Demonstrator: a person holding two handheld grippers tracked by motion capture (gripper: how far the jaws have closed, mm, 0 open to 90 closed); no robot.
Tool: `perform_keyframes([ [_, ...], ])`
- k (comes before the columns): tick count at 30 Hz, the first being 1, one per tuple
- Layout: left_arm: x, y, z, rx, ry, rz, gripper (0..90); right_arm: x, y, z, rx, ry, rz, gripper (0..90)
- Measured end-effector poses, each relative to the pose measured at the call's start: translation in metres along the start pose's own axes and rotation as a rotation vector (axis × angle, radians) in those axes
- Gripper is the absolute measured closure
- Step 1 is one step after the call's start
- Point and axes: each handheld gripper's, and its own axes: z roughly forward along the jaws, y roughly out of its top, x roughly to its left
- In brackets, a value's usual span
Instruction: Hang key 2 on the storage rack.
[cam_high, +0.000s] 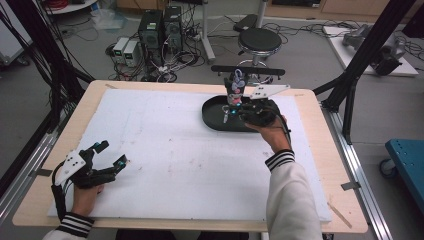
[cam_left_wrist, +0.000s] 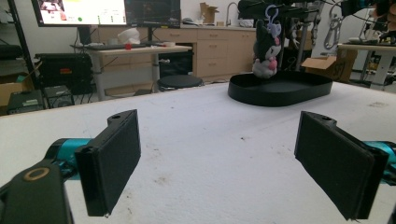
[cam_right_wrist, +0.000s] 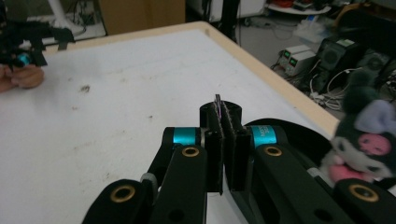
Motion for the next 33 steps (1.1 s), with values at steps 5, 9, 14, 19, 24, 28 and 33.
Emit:
perform_keyframes([
  [5, 0.000, 0.000, 0.000, 0.001, 0.000, 0.000, 14.9, -0.010, 0.001, -0.022, -0.017, -0.044, 0.013, 88.6],
  [9, 0.000, 0.000, 0.000, 0.002, 0.000, -0.001, 14.9, -0.019, 0.008, -0.035, -0.035, -0.068, 0.019, 88.6],
  [14, 0.000, 0.000, 0.000, 0.002, 0.001, 0.000, 14.9, -0.029, 0.019, -0.049, -0.038, -0.083, 0.023, 88.6],
  [19, 0.000, 0.000, 0.000, 0.002, 0.001, 0.000, 14.9, -0.039, 0.026, -0.060, -0.044, -0.106, 0.032, 88.6],
  [24, 0.000, 0.000, 0.000, 0.004, -0.001, 0.000, 14.9, -0.051, 0.032, -0.070, -0.063, -0.121, 0.041, 88.6],
  [28, 0.000, 0.000, 0.000, 0.005, -0.001, -0.001, 14.9, -0.062, 0.038, -0.077, -0.061, -0.131, 0.047, 88.6],
  [33, 0.000, 0.000, 0.000, 0.005, 0.001, -0.001, 14.9, -0.075, 0.046, -0.083, -0.049, -0.143, 0.044, 88.5],
])
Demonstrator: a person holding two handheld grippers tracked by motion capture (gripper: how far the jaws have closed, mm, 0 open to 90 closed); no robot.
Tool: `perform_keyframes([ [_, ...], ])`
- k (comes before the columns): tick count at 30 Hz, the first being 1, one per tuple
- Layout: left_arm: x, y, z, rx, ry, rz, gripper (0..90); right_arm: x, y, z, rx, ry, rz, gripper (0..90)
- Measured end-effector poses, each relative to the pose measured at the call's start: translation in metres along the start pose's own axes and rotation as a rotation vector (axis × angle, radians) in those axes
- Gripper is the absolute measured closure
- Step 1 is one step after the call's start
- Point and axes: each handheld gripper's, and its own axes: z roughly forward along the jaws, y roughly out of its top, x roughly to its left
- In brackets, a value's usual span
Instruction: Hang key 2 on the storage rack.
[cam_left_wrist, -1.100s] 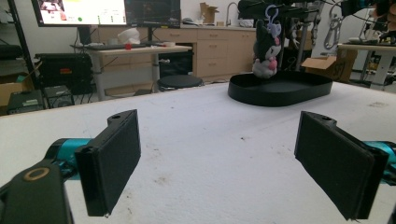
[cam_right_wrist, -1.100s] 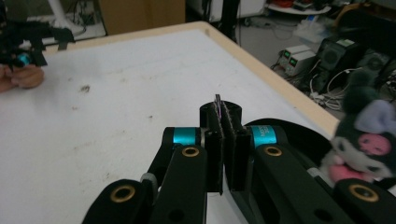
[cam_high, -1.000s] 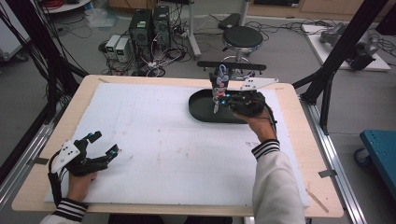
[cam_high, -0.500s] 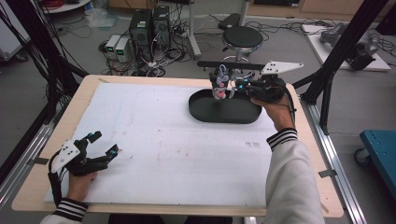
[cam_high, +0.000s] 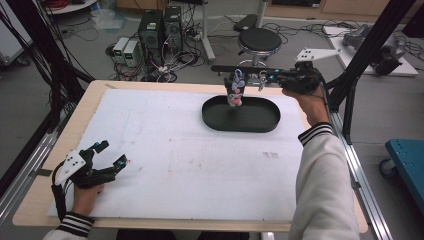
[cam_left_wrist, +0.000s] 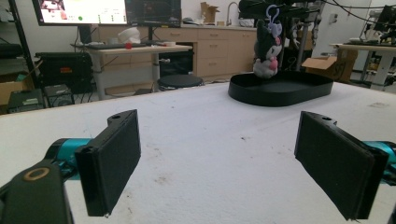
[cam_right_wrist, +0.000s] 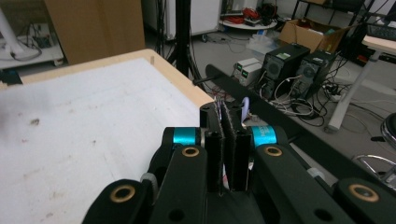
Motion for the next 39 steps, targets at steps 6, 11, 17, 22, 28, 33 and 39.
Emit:
perform_keyframes([
  [6, 0.000, 0.000, 0.000, 0.001, 0.000, -0.002, 14.9, -0.014, 0.010, 0.002, 0.033, 0.006, -0.006, 88.5],
  [11, 0.000, 0.000, 0.000, 0.001, 0.000, -0.001, 14.9, -0.021, 0.019, 0.006, 0.068, 0.009, -0.007, 88.5],
  [17, 0.000, 0.000, 0.000, 0.001, 0.000, 0.000, 14.9, -0.027, 0.029, 0.010, 0.105, 0.009, -0.013, 88.5],
  [22, 0.000, 0.000, 0.000, 0.000, 0.000, 0.000, 14.9, -0.031, 0.028, 0.018, 0.138, 0.007, -0.018, 88.5],
  [28, 0.000, 0.000, 0.000, 0.001, 0.000, -0.001, 14.9, -0.033, 0.023, 0.028, 0.172, 0.012, -0.014, 88.5],
  [33, 0.000, 0.000, 0.000, 0.000, 0.000, -0.002, 14.9, -0.037, 0.020, 0.035, 0.188, 0.012, -0.012, 88.5],
  [39, 0.000, 0.000, 0.000, 0.001, -0.001, -0.001, 14.9, -0.041, 0.014, 0.040, 0.220, 0.007, -0.005, 88.5],
])
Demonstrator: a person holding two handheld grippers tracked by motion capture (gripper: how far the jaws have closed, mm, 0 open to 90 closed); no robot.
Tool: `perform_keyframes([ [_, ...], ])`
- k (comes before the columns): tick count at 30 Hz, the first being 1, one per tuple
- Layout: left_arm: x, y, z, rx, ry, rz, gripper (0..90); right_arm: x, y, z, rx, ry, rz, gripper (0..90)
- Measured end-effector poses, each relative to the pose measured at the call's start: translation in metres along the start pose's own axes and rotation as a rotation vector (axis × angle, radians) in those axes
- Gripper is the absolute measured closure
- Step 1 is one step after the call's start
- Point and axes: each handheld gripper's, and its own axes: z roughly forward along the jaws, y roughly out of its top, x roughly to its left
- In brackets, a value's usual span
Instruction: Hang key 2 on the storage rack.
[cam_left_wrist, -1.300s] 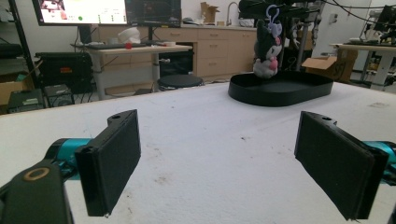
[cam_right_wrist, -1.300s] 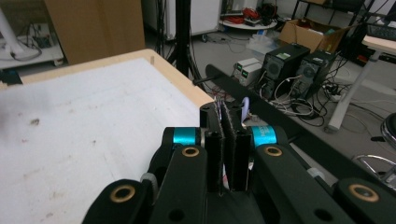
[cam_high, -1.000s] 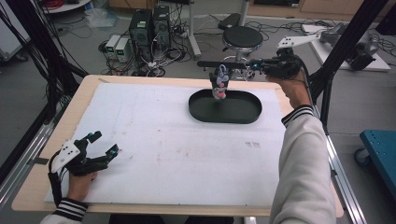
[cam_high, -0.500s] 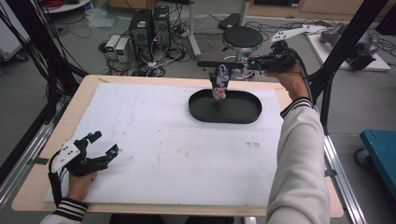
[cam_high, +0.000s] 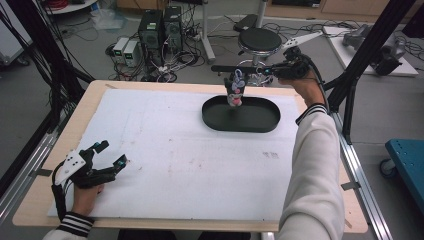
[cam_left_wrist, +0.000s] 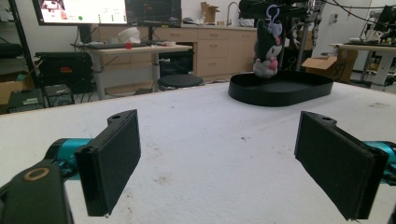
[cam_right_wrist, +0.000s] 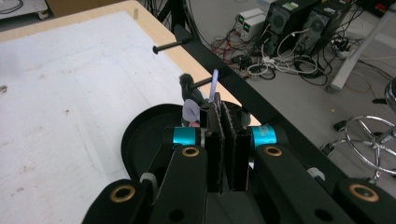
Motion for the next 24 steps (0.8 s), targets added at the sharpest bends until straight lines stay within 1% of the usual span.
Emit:
perform_keyframes([
  [8, 0.000, 0.000, 0.000, 0.000, 0.000, -0.001, 14.9, -0.001, -0.003, 0.007, 0.042, -0.006, 0.006, 88.5],
  [12, 0.000, 0.000, 0.000, 0.001, 0.000, -0.002, 14.9, -0.001, -0.004, 0.011, 0.067, -0.008, -0.005, 88.5],
  [13, 0.000, 0.000, 0.000, 0.000, 0.000, 0.000, 14.9, -0.002, -0.004, 0.012, 0.070, -0.006, 0.000, 88.5],
  [22, 0.000, 0.000, 0.000, 0.000, -0.001, -0.001, 14.9, -0.005, -0.007, 0.019, 0.096, -0.004, -0.009, 88.5],
  [24, 0.000, 0.000, 0.000, 0.000, -0.001, -0.001, 14.9, -0.005, -0.008, 0.021, 0.105, -0.006, -0.001, 88.4],
])
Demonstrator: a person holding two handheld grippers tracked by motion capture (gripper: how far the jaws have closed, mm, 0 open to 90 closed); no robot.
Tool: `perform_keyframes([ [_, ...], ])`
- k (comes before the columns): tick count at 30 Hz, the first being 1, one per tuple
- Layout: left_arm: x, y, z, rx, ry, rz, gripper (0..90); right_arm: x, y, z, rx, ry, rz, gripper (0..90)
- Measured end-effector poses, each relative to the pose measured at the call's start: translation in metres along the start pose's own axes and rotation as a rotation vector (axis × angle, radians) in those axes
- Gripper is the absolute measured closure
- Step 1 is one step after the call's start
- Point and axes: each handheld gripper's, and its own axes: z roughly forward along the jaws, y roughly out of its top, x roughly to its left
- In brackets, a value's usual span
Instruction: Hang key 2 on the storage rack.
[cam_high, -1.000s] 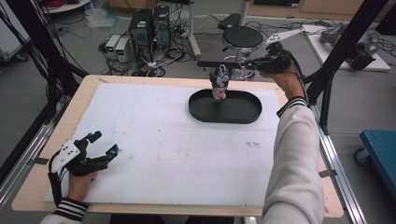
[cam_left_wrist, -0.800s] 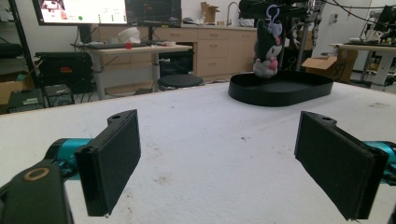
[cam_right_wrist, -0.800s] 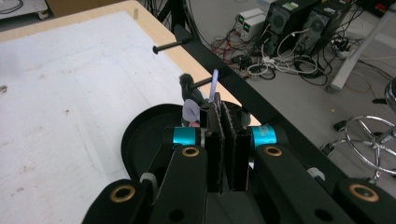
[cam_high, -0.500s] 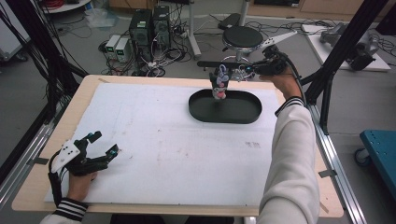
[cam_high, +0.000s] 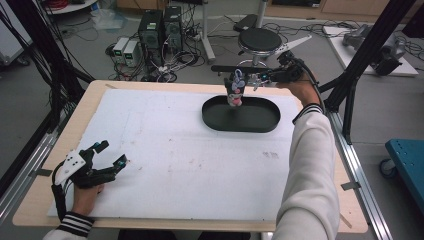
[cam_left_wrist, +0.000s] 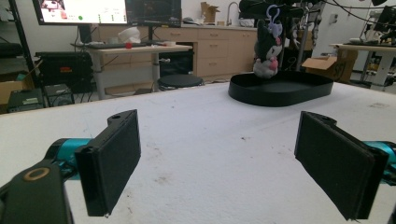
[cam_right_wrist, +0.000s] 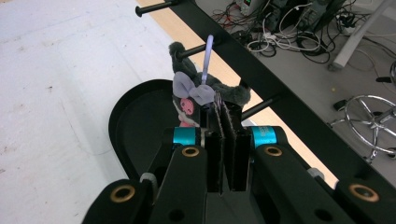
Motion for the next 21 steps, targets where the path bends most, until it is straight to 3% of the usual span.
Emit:
perform_keyframes([
  [21, 0.0000, 0.0000, 0.0000, -0.001, 0.001, -0.001, 14.9, -0.0074, -0.0038, 0.0069, 0.014, -0.034, 0.003, 88.4],
])
